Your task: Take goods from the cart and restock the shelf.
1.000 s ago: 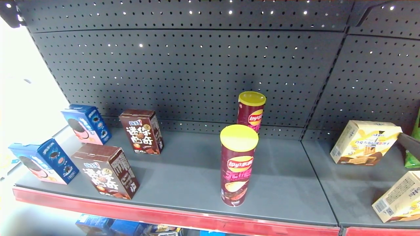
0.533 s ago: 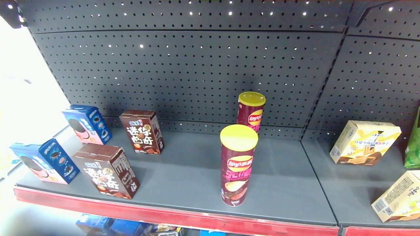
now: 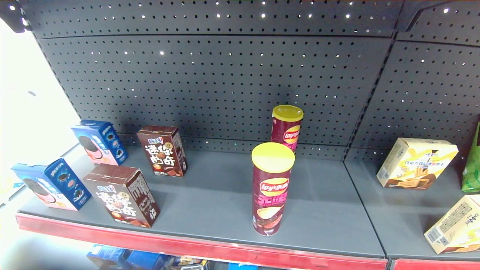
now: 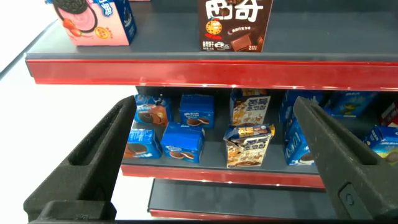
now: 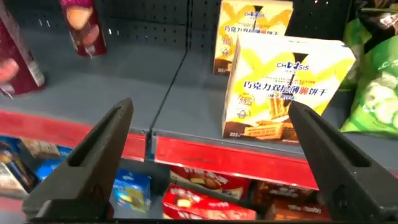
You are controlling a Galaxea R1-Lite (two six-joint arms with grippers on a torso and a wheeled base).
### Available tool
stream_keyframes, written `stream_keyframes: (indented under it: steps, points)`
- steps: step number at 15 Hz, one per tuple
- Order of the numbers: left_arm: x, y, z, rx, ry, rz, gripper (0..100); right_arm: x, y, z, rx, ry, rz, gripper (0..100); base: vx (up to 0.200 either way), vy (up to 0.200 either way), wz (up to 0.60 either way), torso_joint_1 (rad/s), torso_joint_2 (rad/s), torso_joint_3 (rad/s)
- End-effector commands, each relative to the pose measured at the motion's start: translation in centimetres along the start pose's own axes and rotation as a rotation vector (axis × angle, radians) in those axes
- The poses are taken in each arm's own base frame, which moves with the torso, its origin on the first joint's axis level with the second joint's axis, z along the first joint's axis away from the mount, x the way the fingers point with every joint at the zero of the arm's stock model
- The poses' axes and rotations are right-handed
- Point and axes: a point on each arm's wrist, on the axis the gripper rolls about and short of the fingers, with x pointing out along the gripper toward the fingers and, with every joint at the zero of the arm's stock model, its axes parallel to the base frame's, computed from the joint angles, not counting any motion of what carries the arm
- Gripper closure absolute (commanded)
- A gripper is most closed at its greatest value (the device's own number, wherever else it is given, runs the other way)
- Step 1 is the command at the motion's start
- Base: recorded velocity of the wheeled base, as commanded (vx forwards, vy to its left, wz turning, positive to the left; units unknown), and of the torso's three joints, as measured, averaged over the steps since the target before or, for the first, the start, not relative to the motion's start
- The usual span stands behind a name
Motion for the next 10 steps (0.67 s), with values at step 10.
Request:
stream_keyframes:
  steps: [10]
  points:
    - [0.0,0.0,0.0,0.0,0.002,0.002,0,0.3,0.0,-3.4,0.085,0.111,-0.087,0,0.0,0.0,0.0,0.0,0.0,0.0]
